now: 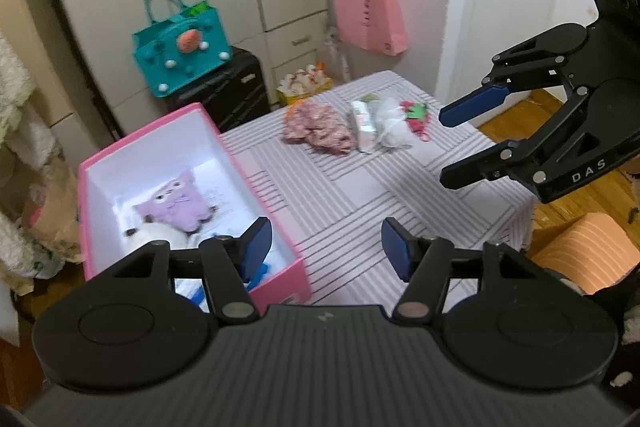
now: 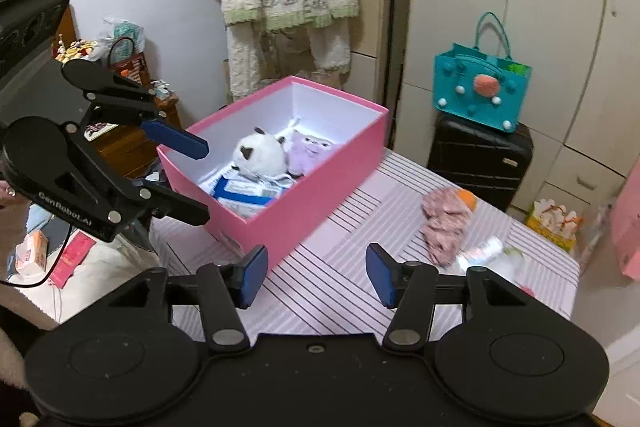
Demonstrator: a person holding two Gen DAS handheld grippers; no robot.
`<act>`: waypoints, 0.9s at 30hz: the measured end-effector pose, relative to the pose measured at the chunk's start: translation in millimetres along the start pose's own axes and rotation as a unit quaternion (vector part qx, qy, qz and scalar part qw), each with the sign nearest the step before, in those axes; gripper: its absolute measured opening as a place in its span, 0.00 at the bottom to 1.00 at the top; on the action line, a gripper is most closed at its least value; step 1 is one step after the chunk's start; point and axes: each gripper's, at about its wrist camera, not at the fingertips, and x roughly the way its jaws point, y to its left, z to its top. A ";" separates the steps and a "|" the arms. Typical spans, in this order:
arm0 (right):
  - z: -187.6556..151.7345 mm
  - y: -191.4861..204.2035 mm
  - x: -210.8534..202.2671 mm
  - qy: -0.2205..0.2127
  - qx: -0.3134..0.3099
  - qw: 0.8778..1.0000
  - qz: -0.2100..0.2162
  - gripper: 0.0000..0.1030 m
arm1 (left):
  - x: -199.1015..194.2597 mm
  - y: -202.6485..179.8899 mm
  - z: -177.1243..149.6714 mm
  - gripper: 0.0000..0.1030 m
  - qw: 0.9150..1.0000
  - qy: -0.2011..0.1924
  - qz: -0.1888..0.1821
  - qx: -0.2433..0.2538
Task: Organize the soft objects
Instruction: 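Raise the left gripper out of the box and back over the table, then move the left gripper to the pink floral cloth while the right gripper reaches the pink fuzzy pouch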
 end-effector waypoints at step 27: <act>-77.9 -119.9 14.5 0.031 0.082 0.995 -0.039 0.60 | 122.5 -25.3 46.2 0.59 0.996 -0.027 -0.024 -0.077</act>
